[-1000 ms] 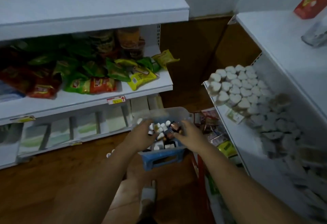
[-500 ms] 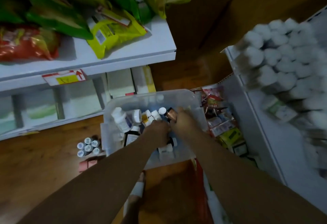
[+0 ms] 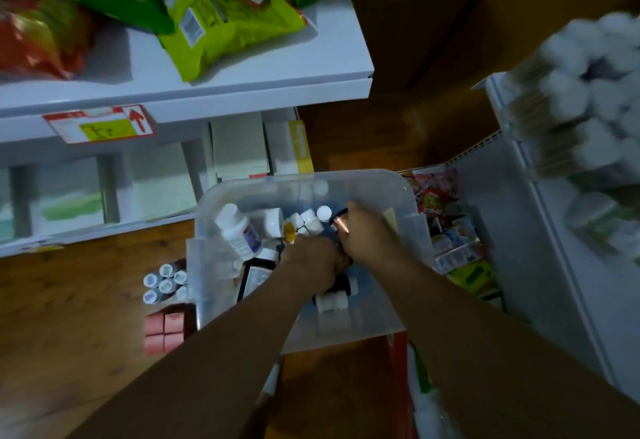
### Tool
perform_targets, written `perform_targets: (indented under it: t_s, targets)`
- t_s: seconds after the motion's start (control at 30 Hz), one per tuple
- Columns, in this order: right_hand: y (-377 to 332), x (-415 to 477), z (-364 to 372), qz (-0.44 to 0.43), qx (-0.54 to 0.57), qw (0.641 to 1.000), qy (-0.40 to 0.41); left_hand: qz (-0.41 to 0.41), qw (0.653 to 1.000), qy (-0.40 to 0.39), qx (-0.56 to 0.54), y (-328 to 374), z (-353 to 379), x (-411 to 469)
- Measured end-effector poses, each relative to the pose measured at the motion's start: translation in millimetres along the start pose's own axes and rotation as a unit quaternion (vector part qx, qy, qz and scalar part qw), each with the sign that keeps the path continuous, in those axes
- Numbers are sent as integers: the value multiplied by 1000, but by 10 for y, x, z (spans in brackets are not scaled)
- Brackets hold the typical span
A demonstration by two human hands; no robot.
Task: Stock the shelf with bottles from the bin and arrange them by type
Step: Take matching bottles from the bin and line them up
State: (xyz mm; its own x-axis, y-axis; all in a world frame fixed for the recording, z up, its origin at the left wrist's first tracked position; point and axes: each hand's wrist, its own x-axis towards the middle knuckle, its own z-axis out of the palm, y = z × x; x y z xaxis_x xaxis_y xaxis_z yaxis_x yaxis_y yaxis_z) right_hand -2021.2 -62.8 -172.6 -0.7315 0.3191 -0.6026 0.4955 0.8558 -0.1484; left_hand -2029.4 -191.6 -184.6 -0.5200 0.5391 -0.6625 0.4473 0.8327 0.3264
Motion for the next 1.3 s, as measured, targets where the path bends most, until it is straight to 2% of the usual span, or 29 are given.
perform_targets:
  t_s: [0.13,0.3,0.37,0.5,0.6,0.8,0.93,1.03,1.13,1.3]
  targets:
    - [18,-279,-105,1,146,986,85,15,996,50,-78,-45,-142,-188]
    - [84,-805,-395,-17,296,947,123,67,971,103,-206,-141,-505,-704]
    - [106,-1076,-603,-25,375,917,135,110,954,123,-252,-78,-704,-984]
    - [138,-1768,-1234,-46,527,835,152,168,927,172,-287,216,-1145,-1605]
    - [215,-2391,-1716,-82,537,817,192,186,898,223,-330,548,-1497,-2183]
    - [517,-3932,-2417,-126,555,774,276,227,810,275,-466,1412,-1963,-3482]
    - [858,-4999,-2616,-121,576,734,339,251,724,273,-582,2068,-2067,-4201]
    - [1147,-5738,-2722,-112,574,711,391,297,670,227,-641,2590,-2081,-4636]
    - [1429,-6397,-2783,-121,564,701,419,337,664,172,-645,3028,-2054,-4984]
    - [1785,-7188,-2697,-105,560,683,457,395,707,102,-577,3602,-1928,-5383]
